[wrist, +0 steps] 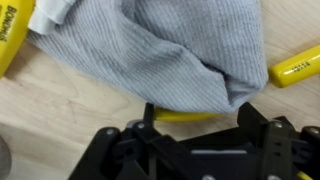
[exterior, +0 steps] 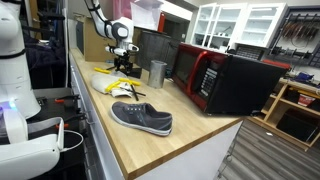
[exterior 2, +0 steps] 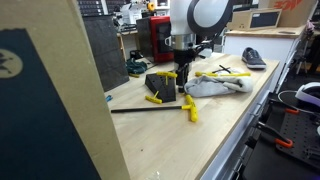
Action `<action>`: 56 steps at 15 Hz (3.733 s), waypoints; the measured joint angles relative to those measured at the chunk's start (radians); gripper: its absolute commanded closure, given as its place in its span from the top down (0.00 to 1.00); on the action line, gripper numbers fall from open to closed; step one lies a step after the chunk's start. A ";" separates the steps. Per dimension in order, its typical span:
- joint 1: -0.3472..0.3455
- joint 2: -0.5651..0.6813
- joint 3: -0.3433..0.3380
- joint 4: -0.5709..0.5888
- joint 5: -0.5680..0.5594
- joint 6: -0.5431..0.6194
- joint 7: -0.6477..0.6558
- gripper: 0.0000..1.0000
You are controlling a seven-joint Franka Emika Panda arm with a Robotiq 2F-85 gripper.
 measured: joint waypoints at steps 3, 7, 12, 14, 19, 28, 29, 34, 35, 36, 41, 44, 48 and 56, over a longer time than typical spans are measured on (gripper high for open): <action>0.000 -0.001 0.000 0.000 0.000 0.000 0.020 0.56; 0.004 -0.010 0.000 0.005 0.000 0.000 0.041 0.26; -0.004 -0.013 -0.003 0.017 0.010 0.000 0.041 0.00; -0.016 -0.021 -0.006 0.018 0.018 0.000 0.041 0.00; -0.027 -0.042 -0.007 0.019 0.035 -0.019 0.041 0.38; -0.013 -0.029 0.007 0.027 0.087 -0.091 0.047 0.98; -0.011 -0.021 0.007 0.030 0.087 -0.098 0.061 1.00; -0.001 0.044 0.007 0.052 0.087 -0.108 0.139 0.74; 0.001 0.057 0.006 0.059 0.085 -0.108 0.155 0.67; 0.002 0.065 0.006 0.067 0.084 -0.111 0.165 0.60; 0.007 0.068 0.006 0.093 0.084 -0.138 0.197 0.36; 0.006 0.068 0.006 0.097 0.086 -0.143 0.197 0.35; -0.001 0.055 0.003 0.098 0.107 -0.149 0.198 0.31; -0.046 -0.032 -0.015 0.098 0.196 -0.149 0.194 0.00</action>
